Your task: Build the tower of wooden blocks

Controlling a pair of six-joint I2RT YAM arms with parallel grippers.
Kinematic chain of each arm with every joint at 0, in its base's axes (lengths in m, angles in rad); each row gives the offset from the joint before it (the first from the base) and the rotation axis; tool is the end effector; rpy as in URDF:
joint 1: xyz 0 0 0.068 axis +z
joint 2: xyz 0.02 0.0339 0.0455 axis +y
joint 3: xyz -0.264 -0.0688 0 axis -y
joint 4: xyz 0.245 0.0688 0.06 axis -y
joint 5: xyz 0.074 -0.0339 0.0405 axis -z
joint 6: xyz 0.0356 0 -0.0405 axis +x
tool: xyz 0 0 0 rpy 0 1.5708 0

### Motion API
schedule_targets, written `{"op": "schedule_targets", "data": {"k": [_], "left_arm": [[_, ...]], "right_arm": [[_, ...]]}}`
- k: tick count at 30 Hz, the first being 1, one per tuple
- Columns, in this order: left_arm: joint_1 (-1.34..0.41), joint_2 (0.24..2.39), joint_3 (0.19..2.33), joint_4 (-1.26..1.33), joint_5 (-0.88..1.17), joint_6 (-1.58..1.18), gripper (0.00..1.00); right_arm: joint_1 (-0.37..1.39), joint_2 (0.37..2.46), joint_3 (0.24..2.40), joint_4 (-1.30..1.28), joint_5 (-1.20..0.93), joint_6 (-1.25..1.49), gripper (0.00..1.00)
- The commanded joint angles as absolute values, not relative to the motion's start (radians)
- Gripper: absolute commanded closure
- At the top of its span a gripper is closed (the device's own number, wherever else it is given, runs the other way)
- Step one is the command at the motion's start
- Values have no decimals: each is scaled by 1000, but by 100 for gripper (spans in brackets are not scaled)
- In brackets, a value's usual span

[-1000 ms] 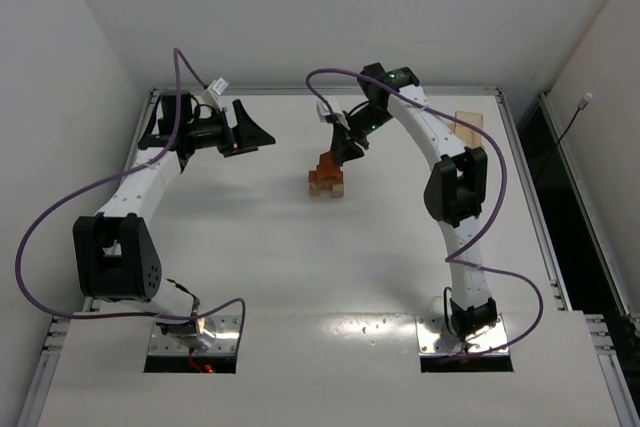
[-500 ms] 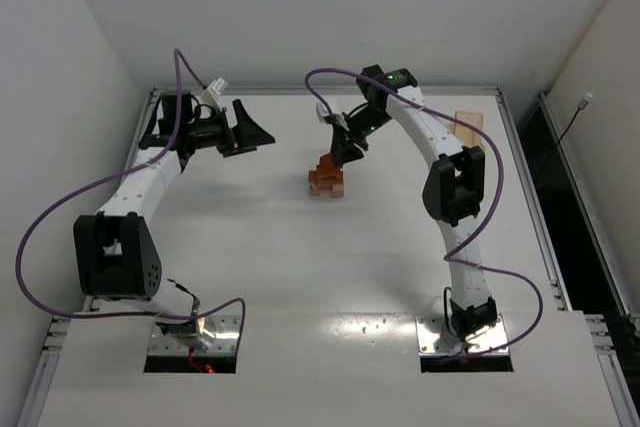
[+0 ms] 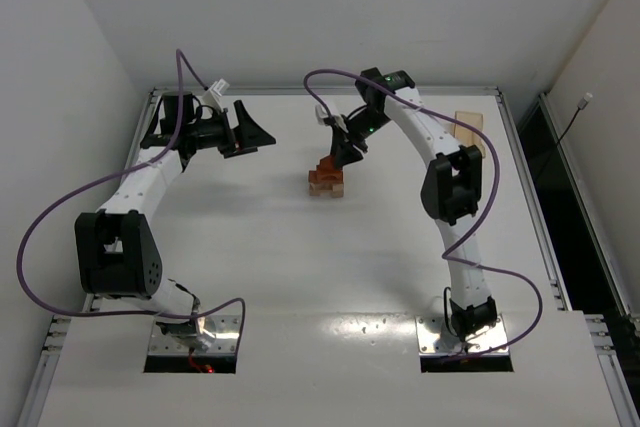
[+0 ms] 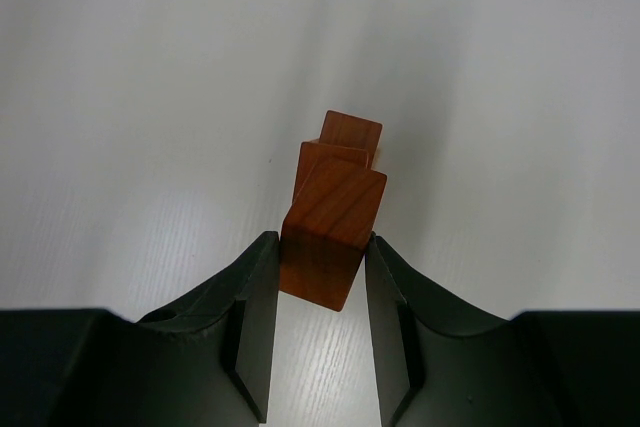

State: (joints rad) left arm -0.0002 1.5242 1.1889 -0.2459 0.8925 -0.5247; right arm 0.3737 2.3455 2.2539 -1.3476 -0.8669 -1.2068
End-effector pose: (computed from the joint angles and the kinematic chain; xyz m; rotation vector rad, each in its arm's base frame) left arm 0.3393 -0.0278 0.3004 -0.0208 2.1601 -1.2592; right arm 0.4247 0.1957 0.2433 -1.8293 1.7044 0.9910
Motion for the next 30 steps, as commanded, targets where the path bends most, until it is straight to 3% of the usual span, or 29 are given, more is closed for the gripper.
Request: {"op": "schedule_targets", "data": {"k": [1,30], "left_arm": [[-6,1531,1201,-222,899,-523,0],[-6,1531,1192,-222,899,-523,0]], "right_arm": [[371,2355,2289,-1342,-908,-1220,88],[390,2355,2289,-1333,-917,-1210,83]]}}
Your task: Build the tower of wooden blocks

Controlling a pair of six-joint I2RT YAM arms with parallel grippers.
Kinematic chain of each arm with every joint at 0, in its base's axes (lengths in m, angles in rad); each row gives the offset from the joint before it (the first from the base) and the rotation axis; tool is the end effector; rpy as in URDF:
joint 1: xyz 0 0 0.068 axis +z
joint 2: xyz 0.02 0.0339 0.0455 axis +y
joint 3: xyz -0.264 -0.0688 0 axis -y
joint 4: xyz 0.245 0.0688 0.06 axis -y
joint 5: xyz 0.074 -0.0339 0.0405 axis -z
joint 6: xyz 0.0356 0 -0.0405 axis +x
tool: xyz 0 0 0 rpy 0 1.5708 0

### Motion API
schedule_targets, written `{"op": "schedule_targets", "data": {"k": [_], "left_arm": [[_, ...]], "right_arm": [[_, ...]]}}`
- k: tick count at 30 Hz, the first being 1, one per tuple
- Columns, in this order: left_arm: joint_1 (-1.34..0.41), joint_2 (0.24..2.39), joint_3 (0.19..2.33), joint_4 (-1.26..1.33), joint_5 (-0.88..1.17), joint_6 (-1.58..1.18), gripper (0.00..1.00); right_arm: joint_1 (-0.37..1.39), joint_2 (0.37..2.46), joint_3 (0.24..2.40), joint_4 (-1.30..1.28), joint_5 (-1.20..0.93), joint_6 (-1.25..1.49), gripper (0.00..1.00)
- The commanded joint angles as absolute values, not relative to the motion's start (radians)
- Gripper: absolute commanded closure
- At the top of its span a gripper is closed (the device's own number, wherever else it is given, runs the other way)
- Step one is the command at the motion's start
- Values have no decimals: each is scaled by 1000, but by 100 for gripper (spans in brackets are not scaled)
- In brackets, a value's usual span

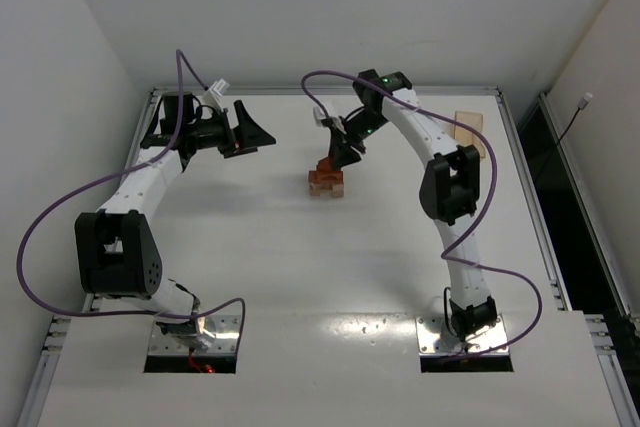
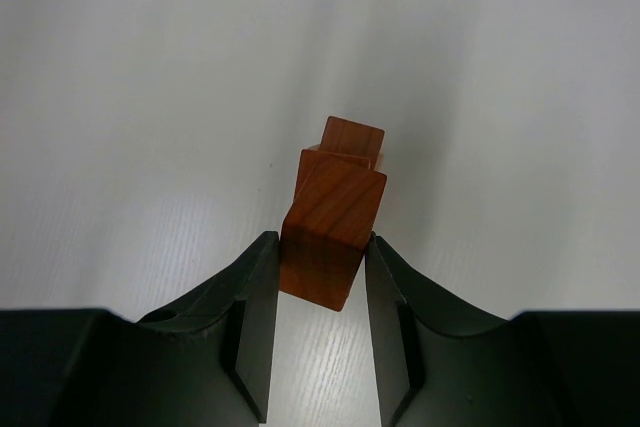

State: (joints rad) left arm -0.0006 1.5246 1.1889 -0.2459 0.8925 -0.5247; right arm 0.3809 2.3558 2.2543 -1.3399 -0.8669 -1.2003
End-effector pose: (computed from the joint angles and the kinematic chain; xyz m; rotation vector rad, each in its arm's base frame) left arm 0.3394 -0.0279 0.3002 -0.0206 2.1605 -1.2596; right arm 0.4252 0.1995 0.2389 -1.8324 1.7078 0.9982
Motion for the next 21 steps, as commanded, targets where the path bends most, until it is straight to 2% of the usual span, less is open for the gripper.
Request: {"op": "schedule_targets", "data": {"k": [1,7,13,21], "left_arm": [[-6,1531,1192,-222,899,-523,0],[-6,1531,1192,-222,899,-523,0],[-6,1531,1192,-222,899,-523,0],[-6,1531,1183,-222,899,-523,0]], "right_arm": [[390,2355,2289,-1333,-917,-1210,83],[399,2355,2279,-1342,-917,-1210,83],[408,2355,2279,-1342,-899,-1210,73],[408,2355,2279,-1333,-899,-1210,72]]}}
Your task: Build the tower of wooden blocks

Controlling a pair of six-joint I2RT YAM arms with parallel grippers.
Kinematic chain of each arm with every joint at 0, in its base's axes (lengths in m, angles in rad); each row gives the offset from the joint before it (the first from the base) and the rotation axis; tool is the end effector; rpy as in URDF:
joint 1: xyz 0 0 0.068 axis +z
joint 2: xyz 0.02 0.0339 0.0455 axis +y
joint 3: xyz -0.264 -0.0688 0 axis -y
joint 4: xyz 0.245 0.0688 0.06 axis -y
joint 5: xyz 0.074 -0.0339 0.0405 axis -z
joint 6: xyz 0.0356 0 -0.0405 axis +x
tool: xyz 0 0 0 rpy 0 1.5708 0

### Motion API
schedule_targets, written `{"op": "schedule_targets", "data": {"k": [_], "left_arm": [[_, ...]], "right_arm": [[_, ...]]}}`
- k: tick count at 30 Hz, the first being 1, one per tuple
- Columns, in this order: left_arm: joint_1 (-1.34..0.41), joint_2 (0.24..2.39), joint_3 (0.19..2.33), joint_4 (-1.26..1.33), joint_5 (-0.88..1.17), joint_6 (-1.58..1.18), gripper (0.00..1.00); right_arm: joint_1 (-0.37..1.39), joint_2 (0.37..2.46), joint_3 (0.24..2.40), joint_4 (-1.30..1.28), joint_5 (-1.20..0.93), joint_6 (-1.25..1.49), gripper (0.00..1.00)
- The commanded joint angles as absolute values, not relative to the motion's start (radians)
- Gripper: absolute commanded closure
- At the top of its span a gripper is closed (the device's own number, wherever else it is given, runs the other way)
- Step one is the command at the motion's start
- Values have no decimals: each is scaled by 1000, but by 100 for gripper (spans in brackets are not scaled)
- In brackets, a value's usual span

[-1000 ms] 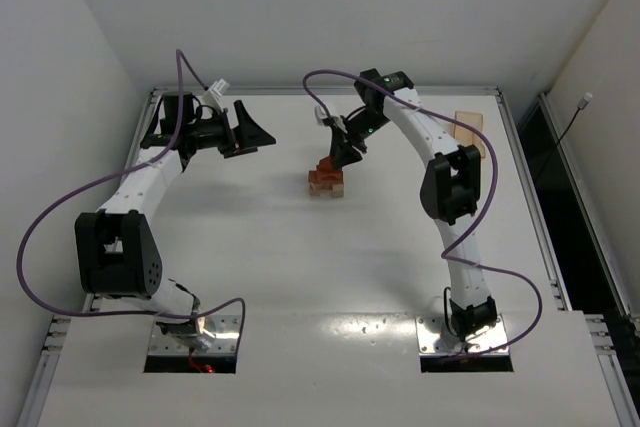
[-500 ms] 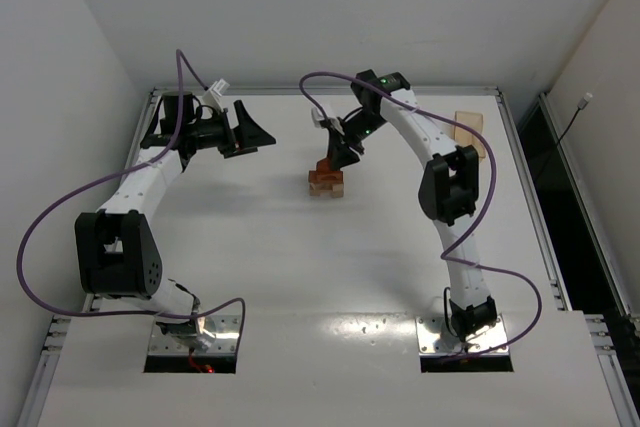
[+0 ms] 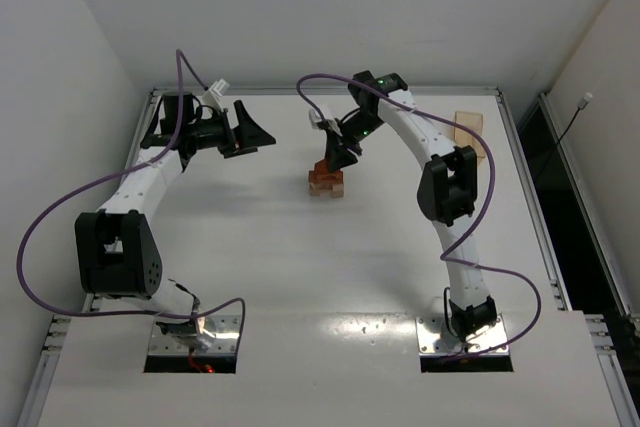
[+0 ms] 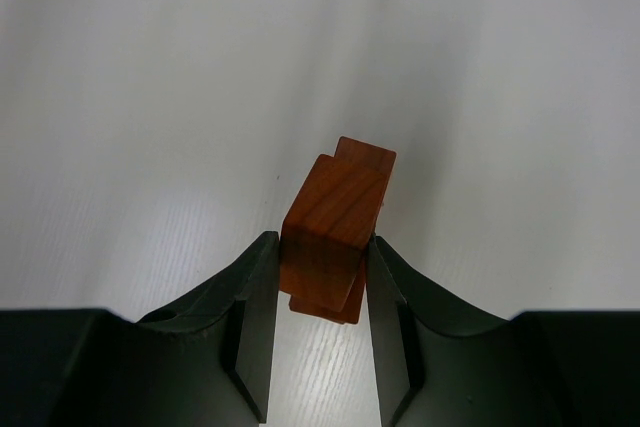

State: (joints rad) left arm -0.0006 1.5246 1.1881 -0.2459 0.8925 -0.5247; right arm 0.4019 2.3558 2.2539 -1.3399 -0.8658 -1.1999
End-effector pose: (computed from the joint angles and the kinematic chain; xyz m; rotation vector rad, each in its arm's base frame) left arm 0.3393 -0.0279 0.3000 -0.0211 2.1612 -1.2597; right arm 0.4210 0.2084 0.2388 -1.8543 1.6933 1.0058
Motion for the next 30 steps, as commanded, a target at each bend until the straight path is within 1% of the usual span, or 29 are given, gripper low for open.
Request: {"op": "schedule_targets", "data": {"k": [1,6,8,20,24,28,30], "left_arm": [[-6,1531,1183,-222,899,-523,0],[-6,1531,1183,-222,899,-523,0],[-6,1531,1183,-222,899,-523,0],[-6,1531,1183,-222,899,-523,0],[-6,1531,1183,-222,899,-523,0],[-6,1531,1183,-213,899,-523,0],[-6,1531,1183,-213,899,-523,0]], "right_arm": [[408,2355,2279,-1333,-899,-1210,72],[399,2355,2270,-1324,-899,-1210,72],[399,2346,2270,-1315,-899,-1210,74],[390,2345,2270,-1315,-890,-1201,74],[390,2345,2261,-1315,-870,-1201,66],[390,2345,2252,-1315,-870,-1201,52],[390,2345,2252,-1315,-870,-1201,49]]}}
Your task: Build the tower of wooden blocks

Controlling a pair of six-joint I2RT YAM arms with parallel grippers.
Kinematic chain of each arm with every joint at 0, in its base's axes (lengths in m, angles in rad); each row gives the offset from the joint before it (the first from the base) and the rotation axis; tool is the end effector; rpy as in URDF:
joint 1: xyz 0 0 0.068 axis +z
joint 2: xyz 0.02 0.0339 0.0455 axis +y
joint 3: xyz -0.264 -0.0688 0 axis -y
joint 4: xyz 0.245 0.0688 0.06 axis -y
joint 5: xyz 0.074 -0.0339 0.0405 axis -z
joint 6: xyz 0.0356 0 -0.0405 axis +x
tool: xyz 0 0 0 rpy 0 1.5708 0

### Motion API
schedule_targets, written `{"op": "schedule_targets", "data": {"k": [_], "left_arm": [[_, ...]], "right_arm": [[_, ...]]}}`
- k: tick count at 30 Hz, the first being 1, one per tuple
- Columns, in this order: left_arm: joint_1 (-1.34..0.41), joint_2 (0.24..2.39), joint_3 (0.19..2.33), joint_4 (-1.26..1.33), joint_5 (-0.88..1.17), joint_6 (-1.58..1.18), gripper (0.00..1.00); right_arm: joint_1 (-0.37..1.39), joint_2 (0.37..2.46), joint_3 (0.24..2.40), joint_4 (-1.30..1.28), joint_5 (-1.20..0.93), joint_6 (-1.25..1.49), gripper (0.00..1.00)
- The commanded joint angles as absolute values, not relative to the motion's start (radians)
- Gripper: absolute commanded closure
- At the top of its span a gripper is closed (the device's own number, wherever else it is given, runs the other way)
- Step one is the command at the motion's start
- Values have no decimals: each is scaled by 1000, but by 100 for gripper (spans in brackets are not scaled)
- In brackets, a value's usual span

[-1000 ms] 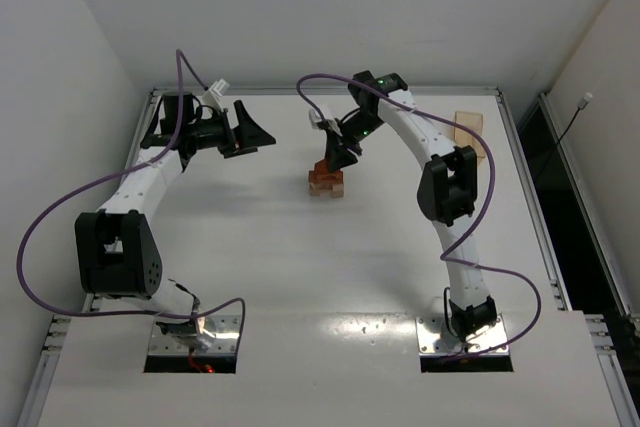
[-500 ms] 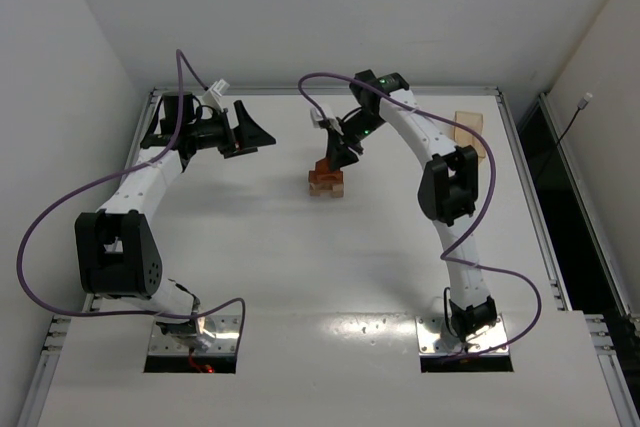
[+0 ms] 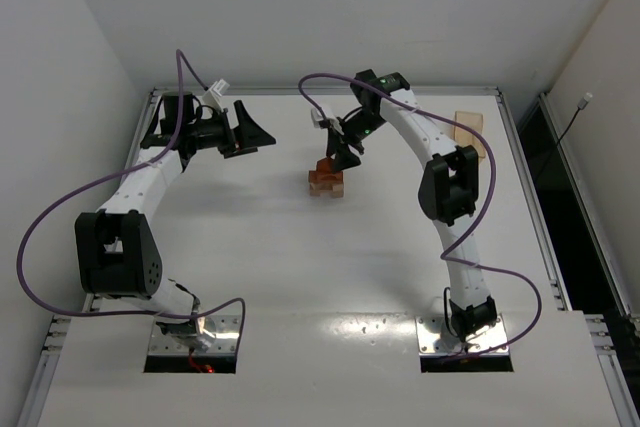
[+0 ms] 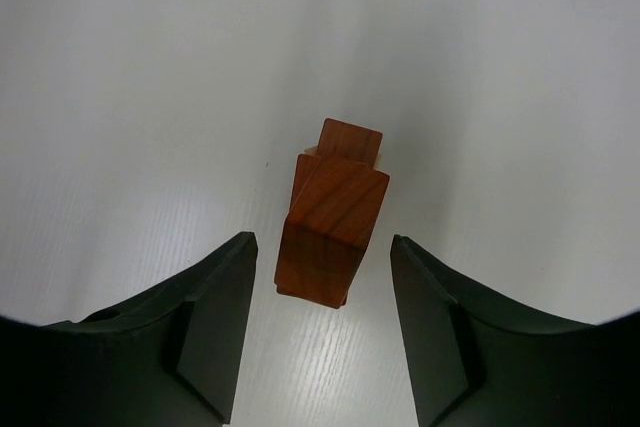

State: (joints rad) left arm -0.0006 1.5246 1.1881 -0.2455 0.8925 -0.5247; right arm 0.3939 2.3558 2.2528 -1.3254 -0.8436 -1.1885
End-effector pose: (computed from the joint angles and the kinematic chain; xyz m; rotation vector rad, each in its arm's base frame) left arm 0.3393 -0.0279 0.3000 -0.0208 2.1608 -1.2596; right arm 0.4241 0.2051 0.2381 -1.8488 1.7140 0.9731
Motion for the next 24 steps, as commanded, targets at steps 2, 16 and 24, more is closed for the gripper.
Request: {"op": "schedule_targets", "data": {"k": [2,16,24], "left_arm": [[-6,1531,1192,-213,899,-523,0],[-50,1522,1261,-348,741,-431,0],[-172,1462,1292,-457,580,-276,0]], "right_arm": [[390,2345,2252,-1315,-870,-1201,45],[390,2246,2223,-1257,-870,-1148,31],[399,2051,2156,-1209,-784,-1030,22]]}}
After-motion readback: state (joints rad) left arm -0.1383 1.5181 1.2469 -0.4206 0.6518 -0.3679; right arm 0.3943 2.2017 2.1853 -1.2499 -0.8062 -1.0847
